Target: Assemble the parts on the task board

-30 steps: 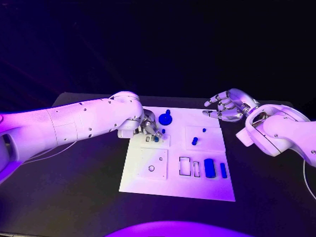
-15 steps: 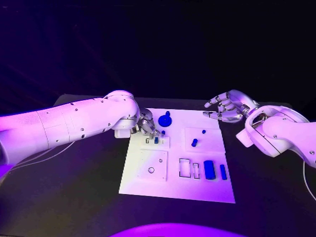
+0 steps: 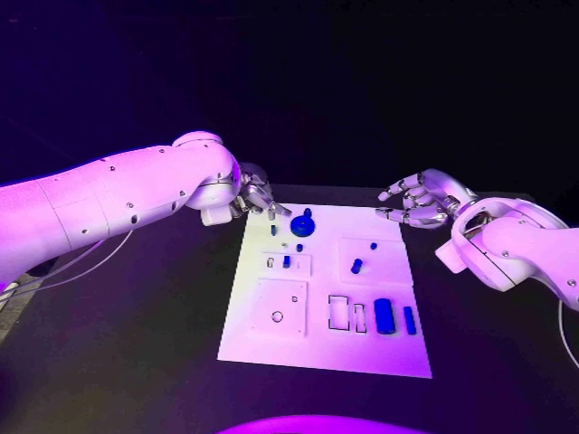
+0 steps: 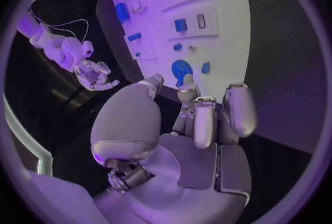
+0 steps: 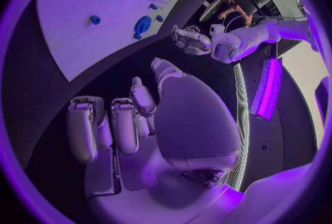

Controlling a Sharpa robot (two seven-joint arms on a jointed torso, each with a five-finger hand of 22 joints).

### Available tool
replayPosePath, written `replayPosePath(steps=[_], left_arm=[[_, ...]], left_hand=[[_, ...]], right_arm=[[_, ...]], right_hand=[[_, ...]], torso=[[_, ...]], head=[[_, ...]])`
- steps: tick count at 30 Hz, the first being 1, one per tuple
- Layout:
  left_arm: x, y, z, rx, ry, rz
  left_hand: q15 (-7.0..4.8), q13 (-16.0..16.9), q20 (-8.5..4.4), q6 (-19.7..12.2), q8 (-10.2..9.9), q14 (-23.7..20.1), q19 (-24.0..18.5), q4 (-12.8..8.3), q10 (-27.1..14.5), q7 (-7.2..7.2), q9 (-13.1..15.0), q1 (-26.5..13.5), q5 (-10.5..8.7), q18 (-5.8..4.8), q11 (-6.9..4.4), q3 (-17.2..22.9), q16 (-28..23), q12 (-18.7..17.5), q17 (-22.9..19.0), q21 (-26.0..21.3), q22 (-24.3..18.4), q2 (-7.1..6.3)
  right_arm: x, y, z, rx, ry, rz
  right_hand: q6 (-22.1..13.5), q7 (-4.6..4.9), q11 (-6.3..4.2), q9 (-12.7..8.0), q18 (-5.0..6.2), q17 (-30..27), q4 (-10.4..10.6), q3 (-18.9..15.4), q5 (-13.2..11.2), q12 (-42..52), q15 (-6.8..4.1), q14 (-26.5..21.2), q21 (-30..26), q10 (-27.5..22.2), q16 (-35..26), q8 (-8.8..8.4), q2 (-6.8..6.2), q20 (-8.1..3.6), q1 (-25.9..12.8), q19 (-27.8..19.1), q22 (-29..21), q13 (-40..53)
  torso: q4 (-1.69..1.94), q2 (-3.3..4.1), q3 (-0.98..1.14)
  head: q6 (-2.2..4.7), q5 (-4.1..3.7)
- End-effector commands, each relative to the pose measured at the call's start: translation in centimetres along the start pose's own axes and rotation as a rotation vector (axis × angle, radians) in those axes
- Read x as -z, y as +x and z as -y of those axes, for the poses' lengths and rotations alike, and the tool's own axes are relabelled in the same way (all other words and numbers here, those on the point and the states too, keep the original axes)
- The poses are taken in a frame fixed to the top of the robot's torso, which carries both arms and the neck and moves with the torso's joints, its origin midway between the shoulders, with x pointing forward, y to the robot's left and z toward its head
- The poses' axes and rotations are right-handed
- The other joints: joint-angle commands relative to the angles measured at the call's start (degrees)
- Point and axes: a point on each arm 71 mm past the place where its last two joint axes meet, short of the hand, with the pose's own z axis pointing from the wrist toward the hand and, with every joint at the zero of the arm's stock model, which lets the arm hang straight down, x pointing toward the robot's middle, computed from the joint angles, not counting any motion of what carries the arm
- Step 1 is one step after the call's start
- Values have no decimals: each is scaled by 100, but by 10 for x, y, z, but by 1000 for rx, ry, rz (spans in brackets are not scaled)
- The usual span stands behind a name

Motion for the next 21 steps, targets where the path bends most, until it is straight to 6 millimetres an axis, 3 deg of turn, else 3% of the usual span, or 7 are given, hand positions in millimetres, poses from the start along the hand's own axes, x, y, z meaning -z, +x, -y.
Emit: replayPosePath(steps=[1,8,21], left_arm=[[-2,-8,0,-12,3,31],[-11,-14,0,-45,-26,33],[-36,-4,-6,-72,-101,-25]], left_hand=[[44,-2,48,-24,-22,462,2,3,5,18,-14,62,20,15,41,-32,-14,-22,1071,-11,0,-11],[48,-23,54,-19,-37,462,-2,3,-5,22,-29,93,20,18,46,-29,-14,-32,1071,-16,-8,-1],[54,-58,61,39,-38,461,-5,29,-28,18,-51,101,15,20,47,-32,-15,-49,1070,-20,-14,45]], right_arm=[[0,0,-1,10,-15,-1],[0,1,-2,9,-18,0],[0,4,-6,9,-32,-4]], right_hand=[[40,-11,-16,-9,51,869,-8,36,23,-30,-4,453,-31,-13,-38,34,-30,-1,-41,353,1221,-6],[40,-11,-16,-9,51,869,-8,36,23,-30,-4,453,-31,-13,-38,34,-30,-1,-41,353,1221,-6],[40,-12,-17,-14,53,862,-7,75,23,-32,-5,451,-39,-13,-45,41,-51,-3,-55,351,1218,-15]], torso=[[-4,14,-6],[-12,27,-10],[-11,22,-5]], head=[[21,-15],[23,-20],[-19,9]])
